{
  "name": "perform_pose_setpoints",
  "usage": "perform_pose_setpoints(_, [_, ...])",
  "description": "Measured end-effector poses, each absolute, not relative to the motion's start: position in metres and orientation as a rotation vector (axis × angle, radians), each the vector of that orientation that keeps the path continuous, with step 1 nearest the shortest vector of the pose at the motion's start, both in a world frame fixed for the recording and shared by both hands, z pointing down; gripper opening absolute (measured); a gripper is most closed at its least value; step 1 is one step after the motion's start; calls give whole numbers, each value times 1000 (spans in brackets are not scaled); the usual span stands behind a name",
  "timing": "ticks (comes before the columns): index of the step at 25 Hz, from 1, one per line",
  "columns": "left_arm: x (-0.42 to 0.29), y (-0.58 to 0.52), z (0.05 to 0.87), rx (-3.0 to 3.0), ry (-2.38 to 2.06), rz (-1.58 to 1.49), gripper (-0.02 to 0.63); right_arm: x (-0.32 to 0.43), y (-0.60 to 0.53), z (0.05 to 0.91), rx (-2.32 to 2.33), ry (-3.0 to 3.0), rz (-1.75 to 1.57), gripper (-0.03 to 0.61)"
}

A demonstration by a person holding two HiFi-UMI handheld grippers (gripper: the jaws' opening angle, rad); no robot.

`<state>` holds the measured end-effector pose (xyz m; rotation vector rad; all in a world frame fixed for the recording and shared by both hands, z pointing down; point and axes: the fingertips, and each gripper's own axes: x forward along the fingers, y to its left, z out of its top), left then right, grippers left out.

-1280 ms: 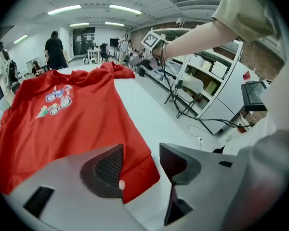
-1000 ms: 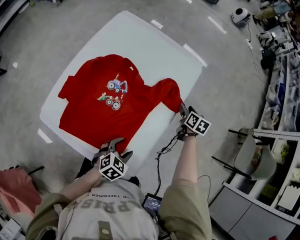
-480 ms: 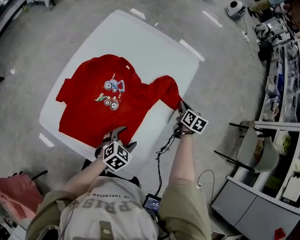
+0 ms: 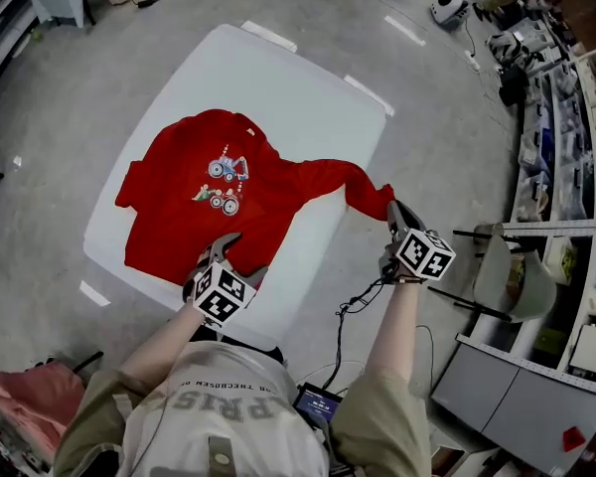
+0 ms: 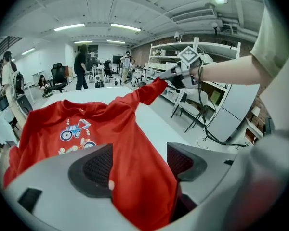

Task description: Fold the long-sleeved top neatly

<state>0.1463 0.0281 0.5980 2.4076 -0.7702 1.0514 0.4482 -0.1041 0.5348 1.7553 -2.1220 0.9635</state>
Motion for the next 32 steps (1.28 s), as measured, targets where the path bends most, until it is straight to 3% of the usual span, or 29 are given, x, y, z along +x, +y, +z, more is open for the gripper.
perform_pose_setpoints(15, [37,-7,561,2624,-494,1144,344,234,-64,475,1692,-2211,606,26])
perform_pose_setpoints(22, [21,-32,520,2668,-441,1057,344,137,-42,480,1446,-2272,484,26])
perform_pose_setpoints(32, [17,-45,535,2741,-417,1316,344,51,-3,518,913,-2429,497,26])
